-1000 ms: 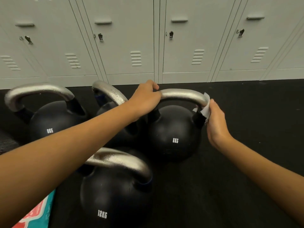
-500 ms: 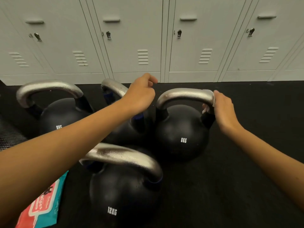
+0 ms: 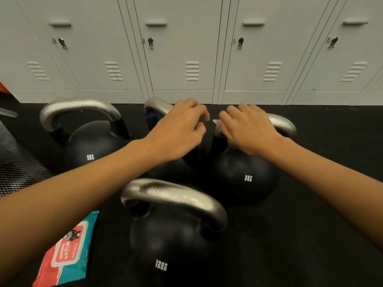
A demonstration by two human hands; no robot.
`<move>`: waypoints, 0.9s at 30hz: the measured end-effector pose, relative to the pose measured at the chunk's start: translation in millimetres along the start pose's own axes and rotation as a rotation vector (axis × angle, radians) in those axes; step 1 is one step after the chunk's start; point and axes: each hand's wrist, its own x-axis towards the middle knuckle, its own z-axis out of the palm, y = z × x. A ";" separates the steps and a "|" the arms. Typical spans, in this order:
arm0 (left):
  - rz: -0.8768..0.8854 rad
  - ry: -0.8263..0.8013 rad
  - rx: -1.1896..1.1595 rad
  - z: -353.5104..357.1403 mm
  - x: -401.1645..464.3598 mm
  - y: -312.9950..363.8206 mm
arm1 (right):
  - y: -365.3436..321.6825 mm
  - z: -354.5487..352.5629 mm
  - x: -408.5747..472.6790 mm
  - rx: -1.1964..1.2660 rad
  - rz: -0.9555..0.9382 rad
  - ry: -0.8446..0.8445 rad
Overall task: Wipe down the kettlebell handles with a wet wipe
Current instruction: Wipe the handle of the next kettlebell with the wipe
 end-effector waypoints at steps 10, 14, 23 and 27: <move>-0.019 0.002 0.022 -8.0 -14.4 -9.9 | -41.1 5.0 14.7 -0.500 -0.477 -0.503; -0.006 -0.023 0.035 -9.3 -20.3 -10.1 | -46.3 15.8 0.1 -0.670 -0.642 -0.562; 0.060 -0.166 0.121 0.0 -17.7 -8.6 | 1.1 -6.4 -3.0 -0.105 -0.129 -0.159; -0.005 -0.295 0.060 15.1 1.9 4.4 | 16.2 -13.2 -24.6 0.220 0.227 -0.149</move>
